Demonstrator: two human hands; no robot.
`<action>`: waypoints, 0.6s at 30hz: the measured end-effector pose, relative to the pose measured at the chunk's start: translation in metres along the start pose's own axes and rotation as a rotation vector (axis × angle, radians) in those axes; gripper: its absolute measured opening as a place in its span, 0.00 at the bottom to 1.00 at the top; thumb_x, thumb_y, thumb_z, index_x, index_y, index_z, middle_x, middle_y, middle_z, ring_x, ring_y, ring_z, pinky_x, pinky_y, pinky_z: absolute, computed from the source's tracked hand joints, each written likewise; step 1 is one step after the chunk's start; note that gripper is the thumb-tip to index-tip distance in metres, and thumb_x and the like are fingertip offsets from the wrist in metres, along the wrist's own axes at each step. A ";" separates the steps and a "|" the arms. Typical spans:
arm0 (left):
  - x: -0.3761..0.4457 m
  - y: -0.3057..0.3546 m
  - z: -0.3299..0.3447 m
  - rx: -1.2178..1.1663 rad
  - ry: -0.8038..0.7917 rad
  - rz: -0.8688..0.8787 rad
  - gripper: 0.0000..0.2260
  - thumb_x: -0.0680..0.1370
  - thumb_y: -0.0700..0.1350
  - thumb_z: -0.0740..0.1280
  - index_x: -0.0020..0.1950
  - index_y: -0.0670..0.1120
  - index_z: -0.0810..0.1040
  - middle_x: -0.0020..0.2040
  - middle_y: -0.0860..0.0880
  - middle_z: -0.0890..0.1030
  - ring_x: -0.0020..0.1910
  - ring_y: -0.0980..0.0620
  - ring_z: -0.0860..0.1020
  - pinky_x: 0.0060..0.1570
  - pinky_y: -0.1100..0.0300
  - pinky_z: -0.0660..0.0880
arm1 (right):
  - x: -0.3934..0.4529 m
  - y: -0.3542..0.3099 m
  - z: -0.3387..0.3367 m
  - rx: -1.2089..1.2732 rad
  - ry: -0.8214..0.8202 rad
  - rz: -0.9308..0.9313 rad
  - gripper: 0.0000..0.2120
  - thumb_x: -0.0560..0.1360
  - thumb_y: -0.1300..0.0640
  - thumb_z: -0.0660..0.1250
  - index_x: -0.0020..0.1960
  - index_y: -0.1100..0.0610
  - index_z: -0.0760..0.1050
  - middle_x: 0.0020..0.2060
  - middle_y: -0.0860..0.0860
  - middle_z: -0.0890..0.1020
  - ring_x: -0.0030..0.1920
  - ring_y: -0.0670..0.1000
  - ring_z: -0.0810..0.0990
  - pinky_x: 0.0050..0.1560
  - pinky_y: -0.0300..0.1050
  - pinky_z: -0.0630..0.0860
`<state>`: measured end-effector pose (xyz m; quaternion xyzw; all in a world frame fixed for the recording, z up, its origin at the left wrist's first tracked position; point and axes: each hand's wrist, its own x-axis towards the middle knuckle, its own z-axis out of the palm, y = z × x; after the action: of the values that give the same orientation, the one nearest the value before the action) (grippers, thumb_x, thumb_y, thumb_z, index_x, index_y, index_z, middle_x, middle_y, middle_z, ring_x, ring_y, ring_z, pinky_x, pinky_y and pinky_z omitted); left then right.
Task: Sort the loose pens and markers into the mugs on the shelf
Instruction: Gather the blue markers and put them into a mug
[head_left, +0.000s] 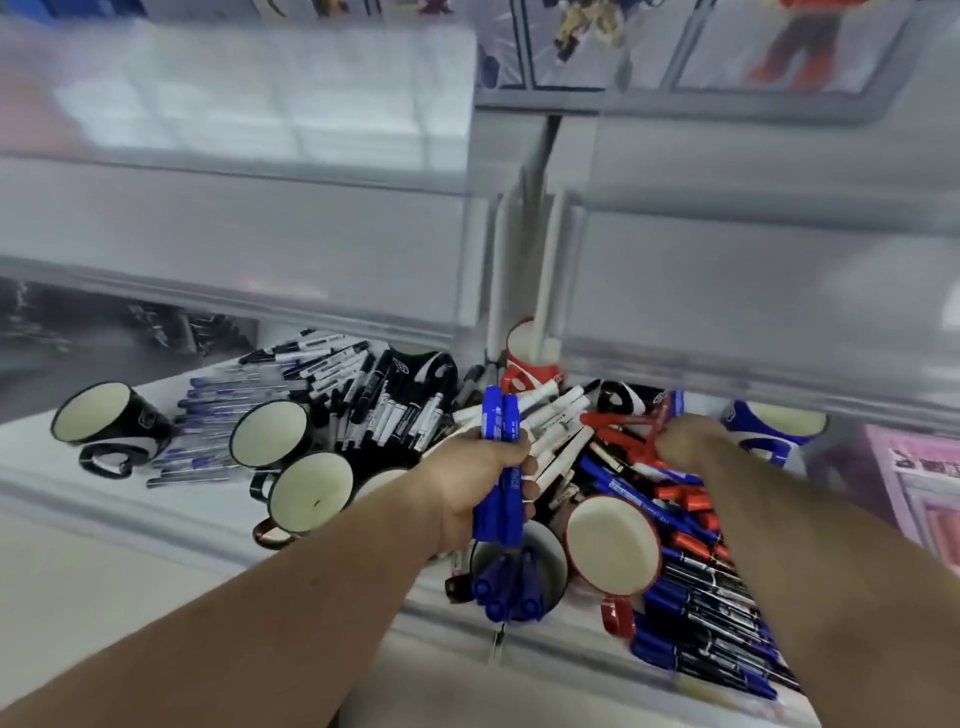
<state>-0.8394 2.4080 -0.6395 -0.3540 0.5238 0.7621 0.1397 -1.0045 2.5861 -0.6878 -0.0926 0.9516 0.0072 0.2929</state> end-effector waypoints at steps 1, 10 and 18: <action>0.001 -0.001 0.000 0.004 -0.005 0.002 0.04 0.80 0.41 0.65 0.54 0.44 0.77 0.38 0.47 0.79 0.36 0.48 0.78 0.41 0.52 0.79 | 0.003 0.008 0.005 -0.039 0.032 0.013 0.17 0.83 0.55 0.56 0.66 0.63 0.74 0.67 0.61 0.75 0.67 0.60 0.73 0.66 0.50 0.69; 0.014 -0.026 0.019 -0.135 -0.031 -0.024 0.05 0.81 0.39 0.63 0.46 0.43 0.76 0.39 0.46 0.79 0.33 0.51 0.76 0.34 0.58 0.75 | -0.073 0.023 0.019 1.090 0.123 0.062 0.11 0.77 0.69 0.61 0.56 0.57 0.67 0.48 0.63 0.79 0.38 0.61 0.84 0.43 0.54 0.82; -0.017 -0.047 0.036 -0.049 -0.193 -0.027 0.18 0.75 0.52 0.69 0.58 0.40 0.81 0.56 0.34 0.80 0.50 0.38 0.77 0.60 0.38 0.72 | -0.182 -0.010 0.051 1.420 -0.325 -0.166 0.09 0.79 0.68 0.62 0.55 0.61 0.77 0.48 0.61 0.84 0.49 0.60 0.85 0.52 0.53 0.81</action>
<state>-0.8146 2.4621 -0.6534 -0.2895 0.4842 0.8032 0.1912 -0.8267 2.6109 -0.6284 0.0500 0.6612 -0.6199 0.4195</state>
